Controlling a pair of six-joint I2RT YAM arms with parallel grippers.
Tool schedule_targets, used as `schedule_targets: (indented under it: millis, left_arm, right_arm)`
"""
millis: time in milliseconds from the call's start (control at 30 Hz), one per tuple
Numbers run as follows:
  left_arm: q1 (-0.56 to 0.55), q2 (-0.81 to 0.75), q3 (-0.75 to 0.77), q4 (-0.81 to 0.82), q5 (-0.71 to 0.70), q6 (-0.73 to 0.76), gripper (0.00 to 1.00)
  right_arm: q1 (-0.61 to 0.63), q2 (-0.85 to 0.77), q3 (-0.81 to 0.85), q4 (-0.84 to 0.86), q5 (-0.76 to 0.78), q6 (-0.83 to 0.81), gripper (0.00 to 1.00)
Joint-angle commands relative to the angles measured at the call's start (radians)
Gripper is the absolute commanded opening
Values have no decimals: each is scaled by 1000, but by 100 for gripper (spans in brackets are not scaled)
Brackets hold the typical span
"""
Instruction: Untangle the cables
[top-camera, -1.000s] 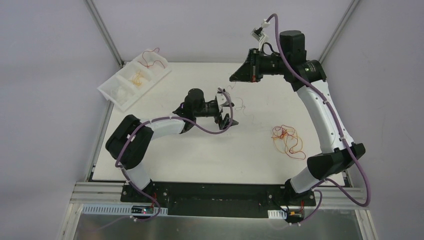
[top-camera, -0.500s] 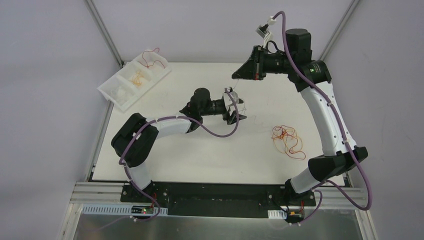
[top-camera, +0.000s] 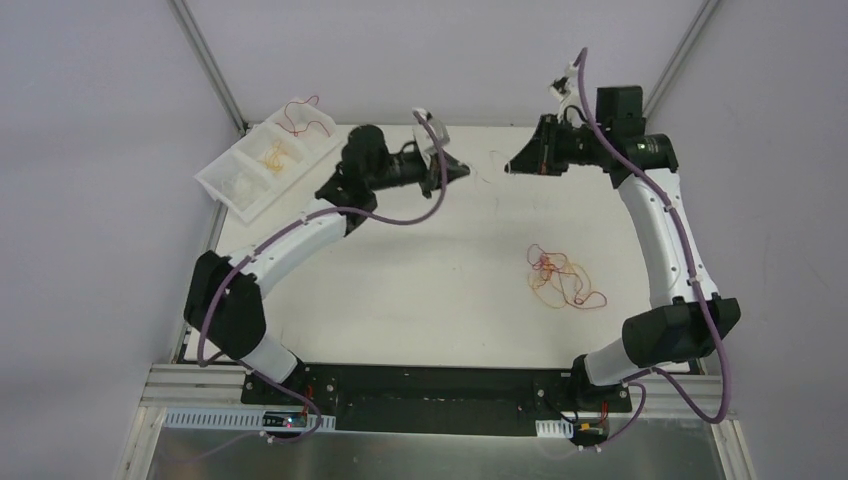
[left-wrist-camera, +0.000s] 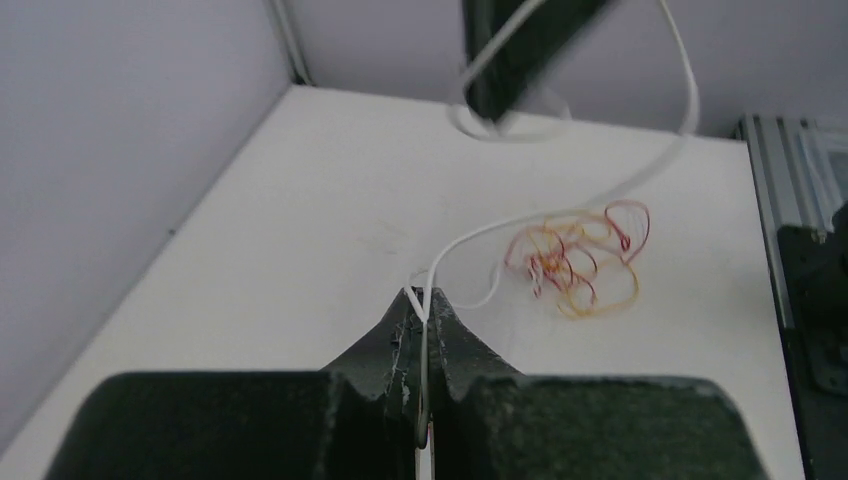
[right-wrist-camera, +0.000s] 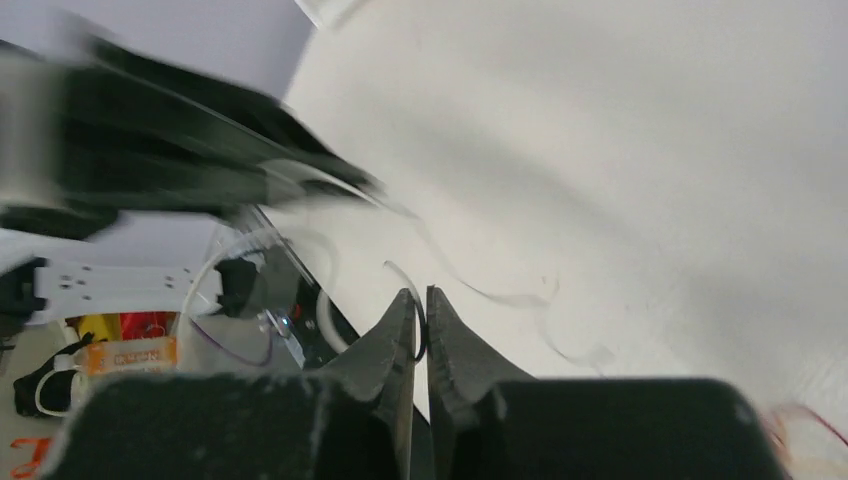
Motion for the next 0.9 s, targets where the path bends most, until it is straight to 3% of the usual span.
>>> schedule_targets:
  millis: [0, 67, 167, 200, 367, 500, 700, 867]
  left_arm:
    - [114, -108, 241, -174, 62, -244, 0]
    - [168, -81, 365, -311, 85, -266, 0]
    - [218, -53, 472, -498, 102, -232, 0]
    - [236, -50, 479, -537, 126, -230, 0]
    - [297, -89, 410, -596, 115, -232, 0]
    - [330, -110, 398, -606, 108, -218, 0]
    - [302, -94, 621, -578, 287, -322, 0]
    - [296, -61, 742, -482, 259, -533, 0]
  right_arm:
    - [-2, 5, -185, -186, 93, -276, 14]
    - [-2, 23, -241, -220, 117, -334, 25]
    - [8, 56, -312, -257, 121, -404, 57]
    - [20, 70, -337, -256, 142, -426, 61]
    - [108, 155, -393, -188, 217, -447, 63]
    - [122, 153, -358, -121, 165, -424, 70]
    - [123, 27, -463, 225, 119, -315, 84]
    - [154, -43, -522, 435, 128, -193, 95]
